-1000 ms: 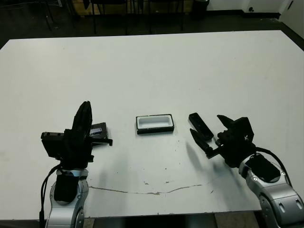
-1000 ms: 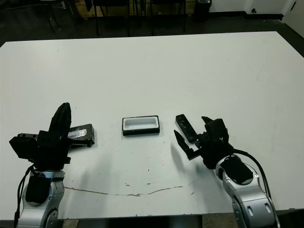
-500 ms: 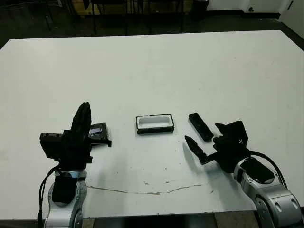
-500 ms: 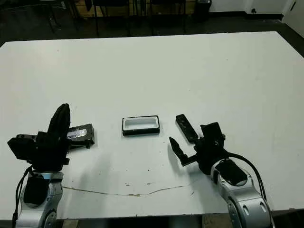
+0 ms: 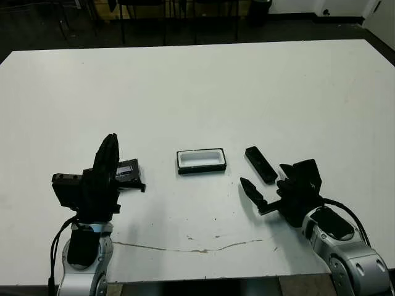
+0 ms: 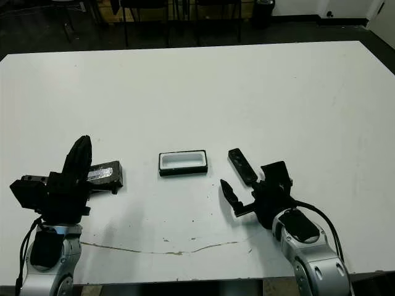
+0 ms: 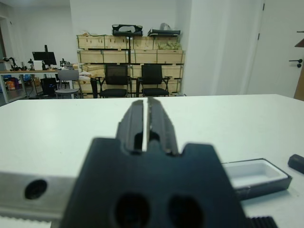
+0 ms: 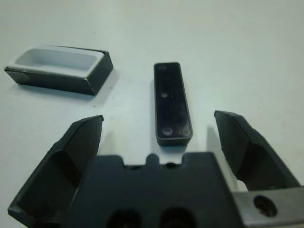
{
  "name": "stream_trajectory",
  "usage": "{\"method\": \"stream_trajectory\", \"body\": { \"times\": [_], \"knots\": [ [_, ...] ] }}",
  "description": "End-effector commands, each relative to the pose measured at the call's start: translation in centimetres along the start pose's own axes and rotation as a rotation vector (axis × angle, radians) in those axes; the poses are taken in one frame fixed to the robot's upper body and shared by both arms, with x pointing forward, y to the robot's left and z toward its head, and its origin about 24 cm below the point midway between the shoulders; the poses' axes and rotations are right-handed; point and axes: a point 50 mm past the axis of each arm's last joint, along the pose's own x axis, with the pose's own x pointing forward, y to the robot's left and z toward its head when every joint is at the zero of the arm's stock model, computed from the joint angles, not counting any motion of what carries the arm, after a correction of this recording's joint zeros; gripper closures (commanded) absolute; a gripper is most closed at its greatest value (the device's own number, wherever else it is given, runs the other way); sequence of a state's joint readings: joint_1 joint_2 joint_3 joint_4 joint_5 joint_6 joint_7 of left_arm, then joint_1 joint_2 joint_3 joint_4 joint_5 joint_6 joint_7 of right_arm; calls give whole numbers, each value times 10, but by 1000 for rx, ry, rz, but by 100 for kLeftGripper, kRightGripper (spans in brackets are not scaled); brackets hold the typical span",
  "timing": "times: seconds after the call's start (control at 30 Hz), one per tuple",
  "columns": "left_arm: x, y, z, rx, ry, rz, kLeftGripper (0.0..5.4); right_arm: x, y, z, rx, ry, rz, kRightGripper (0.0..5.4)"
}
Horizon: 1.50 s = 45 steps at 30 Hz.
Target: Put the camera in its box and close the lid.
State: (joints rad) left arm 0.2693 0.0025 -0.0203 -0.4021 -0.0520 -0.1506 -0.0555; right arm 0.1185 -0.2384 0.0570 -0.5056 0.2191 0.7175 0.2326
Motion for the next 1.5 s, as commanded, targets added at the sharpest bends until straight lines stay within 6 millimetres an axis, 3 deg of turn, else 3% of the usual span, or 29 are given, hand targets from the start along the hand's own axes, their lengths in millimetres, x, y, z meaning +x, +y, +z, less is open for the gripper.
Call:
{"method": "stream_trajectory", "body": {
  "times": [0.03, 0.9, 1.23, 1.37, 1.5],
  "knots": [
    [-4, 1, -4, 12, 37, -2, 540, -1, -3, -5, 1, 22, -38, 23],
    [-3, 1, -4, 11, 26, 4, 540, 5, -12, -14, 83, -10, 2, 481],
    [-1, 1, -3, 9, 26, 3, 540, 6, -22, -4, 4, -64, -51, 493],
    [-1, 1, -3, 2, 25, -4, 540, 8, -42, 22, 3, -134, -140, 493],
    [-2, 0, -3, 8, 28, -2, 540, 9, -65, 60, -13, -280, -88, 493]
  ]
}}
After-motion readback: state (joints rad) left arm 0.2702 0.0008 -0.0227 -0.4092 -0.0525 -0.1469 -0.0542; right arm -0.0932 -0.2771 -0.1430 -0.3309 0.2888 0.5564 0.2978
